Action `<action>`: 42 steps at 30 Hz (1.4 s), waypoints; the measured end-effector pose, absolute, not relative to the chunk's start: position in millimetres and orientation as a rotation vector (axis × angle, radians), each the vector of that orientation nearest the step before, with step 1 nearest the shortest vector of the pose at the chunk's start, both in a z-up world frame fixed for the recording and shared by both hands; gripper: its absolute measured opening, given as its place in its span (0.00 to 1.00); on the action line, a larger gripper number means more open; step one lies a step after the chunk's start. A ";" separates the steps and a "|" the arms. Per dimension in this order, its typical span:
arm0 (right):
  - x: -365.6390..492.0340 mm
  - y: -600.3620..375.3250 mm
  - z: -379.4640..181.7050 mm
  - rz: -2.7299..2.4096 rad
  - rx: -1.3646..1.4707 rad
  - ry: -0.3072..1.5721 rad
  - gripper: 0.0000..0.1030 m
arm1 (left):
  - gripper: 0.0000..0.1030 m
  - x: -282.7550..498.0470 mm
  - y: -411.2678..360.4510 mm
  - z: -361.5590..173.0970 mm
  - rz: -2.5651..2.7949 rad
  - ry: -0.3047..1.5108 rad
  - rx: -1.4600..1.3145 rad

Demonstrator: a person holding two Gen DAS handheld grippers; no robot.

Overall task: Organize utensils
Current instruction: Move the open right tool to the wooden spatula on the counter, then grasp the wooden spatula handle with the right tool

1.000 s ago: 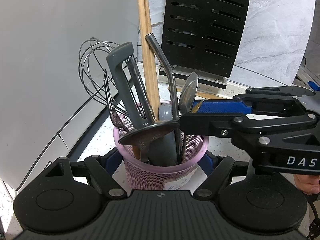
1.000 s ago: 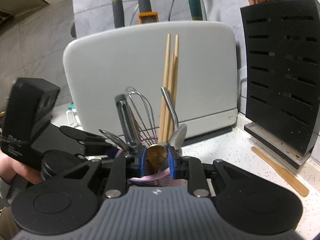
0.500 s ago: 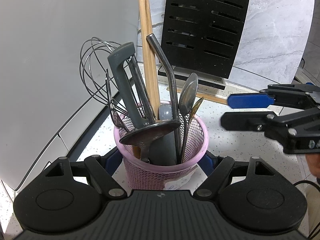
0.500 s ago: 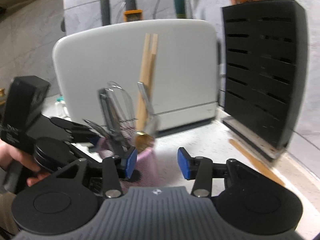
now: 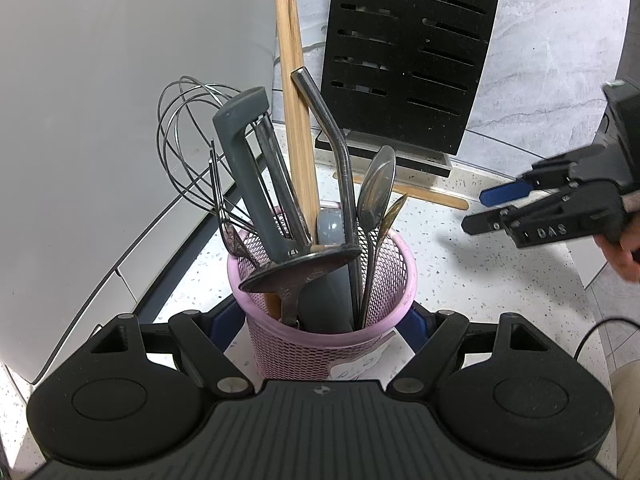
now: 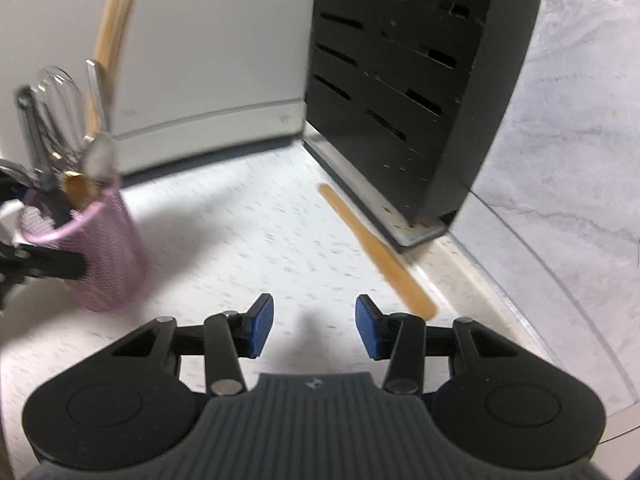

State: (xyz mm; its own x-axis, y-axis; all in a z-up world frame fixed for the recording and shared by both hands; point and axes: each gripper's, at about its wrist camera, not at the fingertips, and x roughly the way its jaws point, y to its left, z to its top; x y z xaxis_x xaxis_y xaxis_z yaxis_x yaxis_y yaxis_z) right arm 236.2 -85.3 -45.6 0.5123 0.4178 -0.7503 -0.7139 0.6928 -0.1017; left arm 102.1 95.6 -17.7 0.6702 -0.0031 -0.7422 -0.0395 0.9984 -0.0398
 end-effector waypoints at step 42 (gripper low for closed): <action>340.8 -89.1 -82.3 0.671 -0.401 0.961 0.22 | 0.90 101.4 95.4 -18.9 0.010 0.832 -0.053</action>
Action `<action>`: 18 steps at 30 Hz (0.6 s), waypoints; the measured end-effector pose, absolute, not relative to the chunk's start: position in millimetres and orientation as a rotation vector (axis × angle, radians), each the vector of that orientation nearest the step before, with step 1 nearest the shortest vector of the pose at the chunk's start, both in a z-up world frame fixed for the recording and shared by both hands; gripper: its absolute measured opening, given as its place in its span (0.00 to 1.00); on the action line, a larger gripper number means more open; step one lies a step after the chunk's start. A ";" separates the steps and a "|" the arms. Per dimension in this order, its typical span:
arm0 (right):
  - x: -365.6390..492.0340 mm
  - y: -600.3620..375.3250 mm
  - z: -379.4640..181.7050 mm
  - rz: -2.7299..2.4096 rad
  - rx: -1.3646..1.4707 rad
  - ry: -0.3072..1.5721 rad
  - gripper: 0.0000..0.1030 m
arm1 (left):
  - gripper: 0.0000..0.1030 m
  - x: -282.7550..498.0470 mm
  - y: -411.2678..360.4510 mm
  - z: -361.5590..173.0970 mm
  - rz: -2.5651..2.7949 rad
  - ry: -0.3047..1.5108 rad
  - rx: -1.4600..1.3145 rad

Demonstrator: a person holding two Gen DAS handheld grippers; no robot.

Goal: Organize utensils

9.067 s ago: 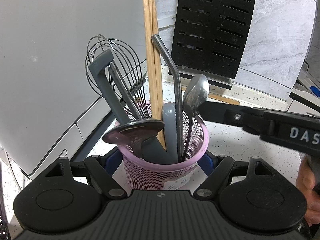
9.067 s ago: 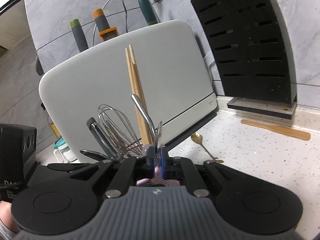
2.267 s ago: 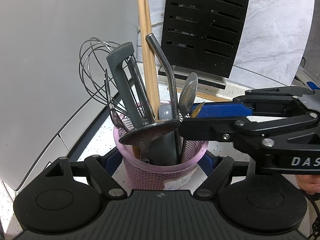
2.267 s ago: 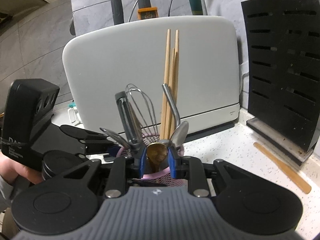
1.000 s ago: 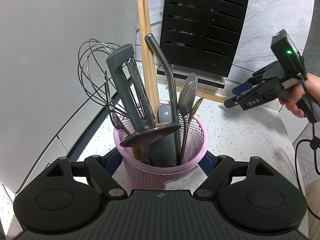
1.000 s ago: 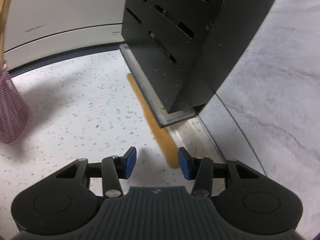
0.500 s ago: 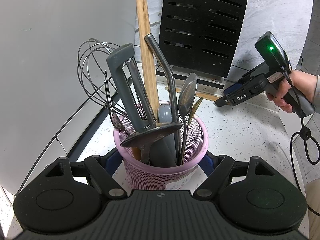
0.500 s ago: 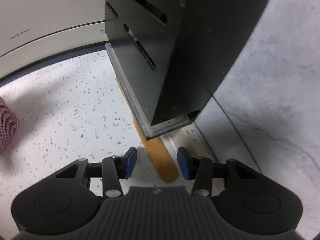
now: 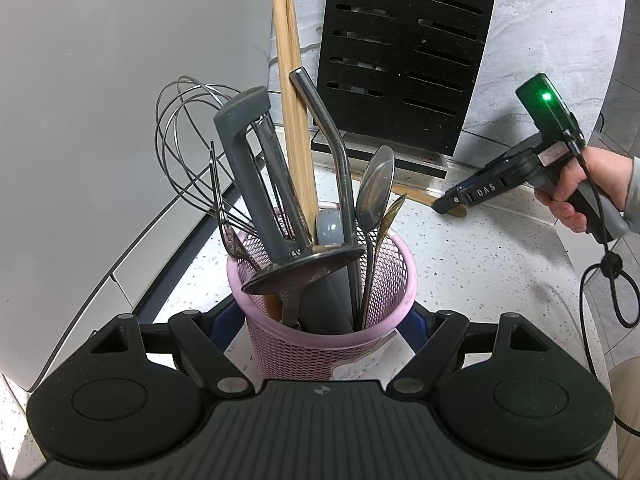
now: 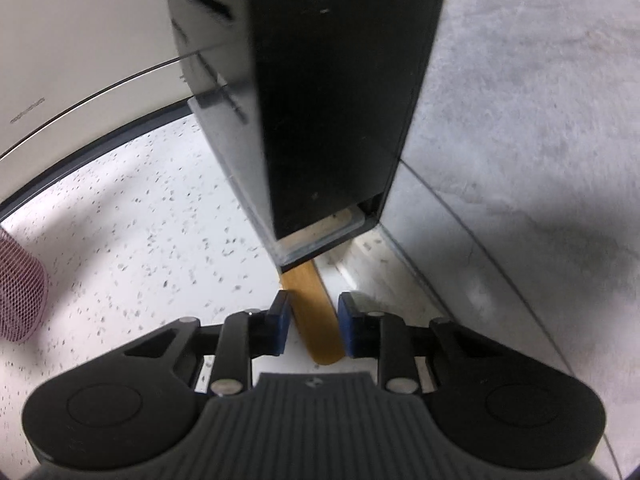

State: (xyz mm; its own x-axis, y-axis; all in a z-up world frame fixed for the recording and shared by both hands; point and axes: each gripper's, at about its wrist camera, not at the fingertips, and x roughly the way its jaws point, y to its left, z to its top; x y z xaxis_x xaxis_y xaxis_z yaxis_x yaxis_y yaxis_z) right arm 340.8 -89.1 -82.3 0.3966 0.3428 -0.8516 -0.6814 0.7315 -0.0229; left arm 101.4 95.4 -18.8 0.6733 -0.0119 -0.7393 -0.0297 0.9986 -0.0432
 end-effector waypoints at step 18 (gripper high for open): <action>220.8 -153.0 -71.8 0.709 -0.410 1.033 0.18 | 0.90 92.5 78.0 -16.4 -0.070 0.855 -0.025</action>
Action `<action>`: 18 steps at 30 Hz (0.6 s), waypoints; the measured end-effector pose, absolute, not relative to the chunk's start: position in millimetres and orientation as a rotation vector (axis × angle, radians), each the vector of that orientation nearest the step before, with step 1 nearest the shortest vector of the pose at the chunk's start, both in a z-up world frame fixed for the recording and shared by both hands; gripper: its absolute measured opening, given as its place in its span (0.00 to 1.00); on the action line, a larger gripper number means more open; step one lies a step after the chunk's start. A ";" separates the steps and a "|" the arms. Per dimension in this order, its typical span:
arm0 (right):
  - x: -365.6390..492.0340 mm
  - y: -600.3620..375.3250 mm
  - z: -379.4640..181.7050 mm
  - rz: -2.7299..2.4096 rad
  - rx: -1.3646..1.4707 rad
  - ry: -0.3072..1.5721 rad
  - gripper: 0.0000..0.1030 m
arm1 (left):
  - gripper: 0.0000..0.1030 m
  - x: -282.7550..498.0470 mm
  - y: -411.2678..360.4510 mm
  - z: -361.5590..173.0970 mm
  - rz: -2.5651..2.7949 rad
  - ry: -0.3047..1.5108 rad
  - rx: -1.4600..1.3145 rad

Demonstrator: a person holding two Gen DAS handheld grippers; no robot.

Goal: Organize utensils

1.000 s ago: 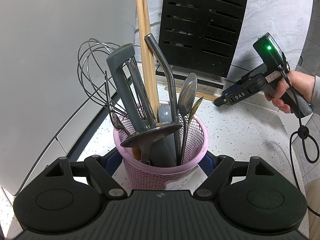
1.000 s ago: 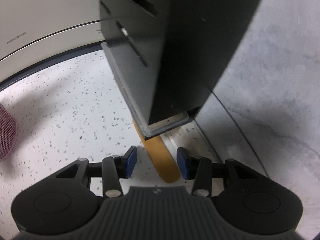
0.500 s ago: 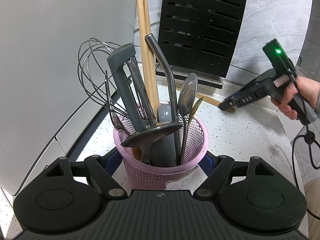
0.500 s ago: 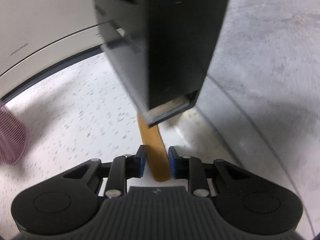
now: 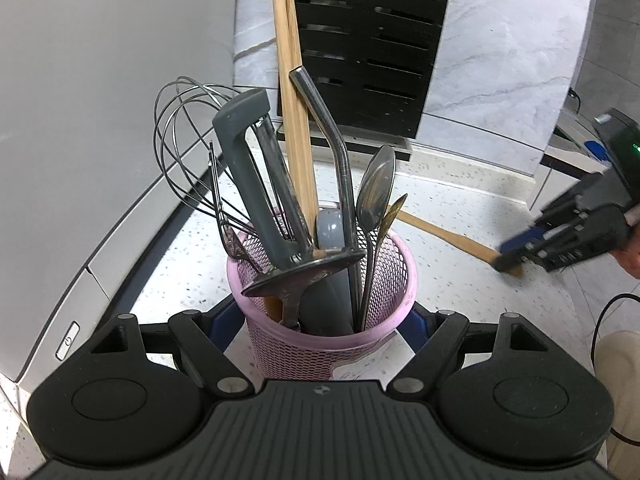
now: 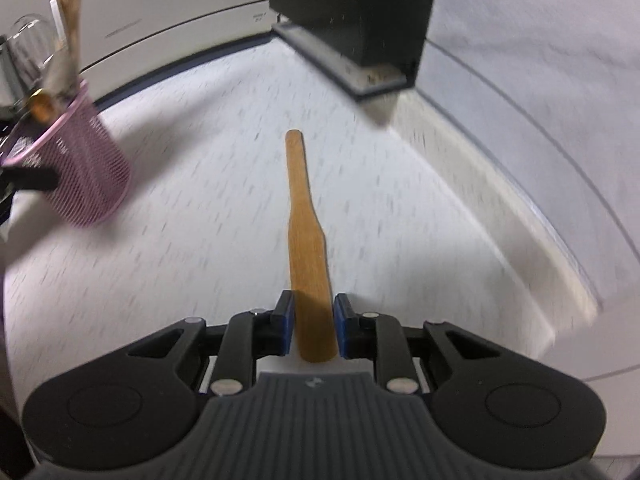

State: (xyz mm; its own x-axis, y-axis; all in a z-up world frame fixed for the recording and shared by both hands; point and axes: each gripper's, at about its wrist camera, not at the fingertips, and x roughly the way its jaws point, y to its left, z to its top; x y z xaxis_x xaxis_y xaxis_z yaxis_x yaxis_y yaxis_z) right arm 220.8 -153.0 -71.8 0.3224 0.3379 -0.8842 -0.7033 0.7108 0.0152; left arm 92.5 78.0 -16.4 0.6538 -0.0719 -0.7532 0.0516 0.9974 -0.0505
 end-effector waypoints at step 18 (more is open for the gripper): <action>165.3 -219.6 -66.0 0.595 -0.183 0.930 0.47 | 0.90 87.8 78.7 -17.1 -0.065 0.868 -0.061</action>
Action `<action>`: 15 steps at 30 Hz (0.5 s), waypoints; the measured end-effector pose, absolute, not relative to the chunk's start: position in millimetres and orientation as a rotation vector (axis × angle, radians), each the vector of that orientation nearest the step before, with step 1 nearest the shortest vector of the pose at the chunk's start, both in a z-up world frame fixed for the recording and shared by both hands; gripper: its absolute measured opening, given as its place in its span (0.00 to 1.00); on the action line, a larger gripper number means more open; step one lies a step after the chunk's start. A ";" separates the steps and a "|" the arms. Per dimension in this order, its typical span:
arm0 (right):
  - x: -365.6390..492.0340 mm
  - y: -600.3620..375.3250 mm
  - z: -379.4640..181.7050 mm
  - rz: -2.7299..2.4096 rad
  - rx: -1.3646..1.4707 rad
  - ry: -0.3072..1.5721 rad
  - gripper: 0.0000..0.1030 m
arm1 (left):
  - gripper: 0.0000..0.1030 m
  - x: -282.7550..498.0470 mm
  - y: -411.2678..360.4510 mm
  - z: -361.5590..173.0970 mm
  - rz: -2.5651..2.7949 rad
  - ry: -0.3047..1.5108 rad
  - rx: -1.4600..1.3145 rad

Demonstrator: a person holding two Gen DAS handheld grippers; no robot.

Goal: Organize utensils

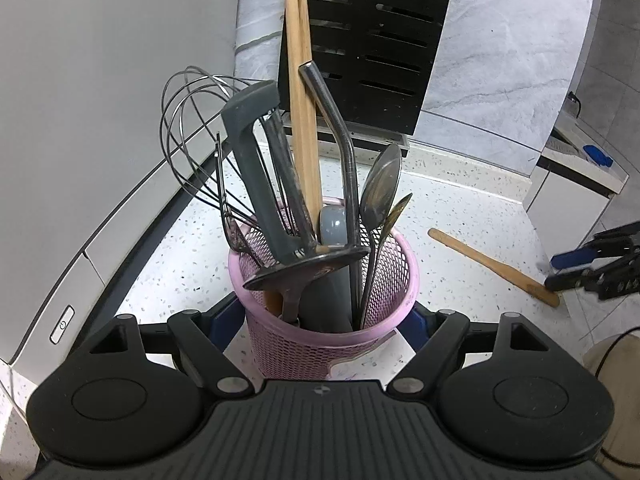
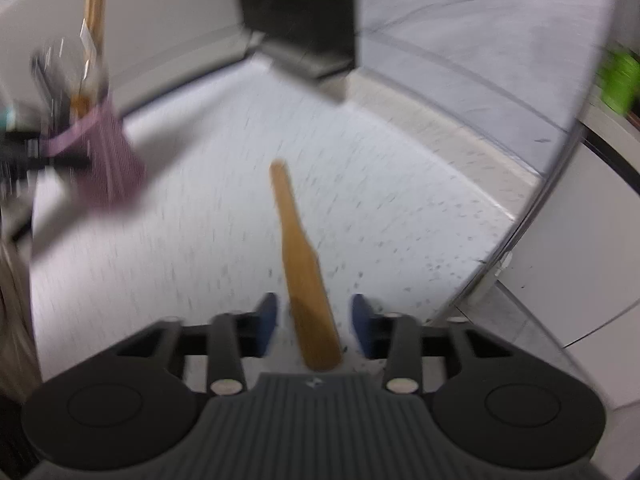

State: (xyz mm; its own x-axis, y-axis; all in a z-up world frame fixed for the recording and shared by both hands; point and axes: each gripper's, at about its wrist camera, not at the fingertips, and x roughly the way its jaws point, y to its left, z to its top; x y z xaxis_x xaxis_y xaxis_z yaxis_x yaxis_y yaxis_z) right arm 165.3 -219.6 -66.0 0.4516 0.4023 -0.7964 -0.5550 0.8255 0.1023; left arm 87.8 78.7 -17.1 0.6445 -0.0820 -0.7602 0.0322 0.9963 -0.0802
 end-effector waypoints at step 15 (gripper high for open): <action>149.3 -274.4 -107.1 0.252 0.487 0.986 0.61 | 0.90 84.6 78.3 -18.4 -0.049 0.857 -0.074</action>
State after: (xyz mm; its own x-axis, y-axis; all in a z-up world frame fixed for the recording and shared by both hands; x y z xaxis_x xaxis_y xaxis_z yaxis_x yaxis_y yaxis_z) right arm 149.3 -274.4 -107.1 0.5345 0.4179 -0.7346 0.0138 0.8647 0.5020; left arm 84.6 78.3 -18.4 0.6536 -0.0731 -0.7533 0.0131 0.9963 -0.0853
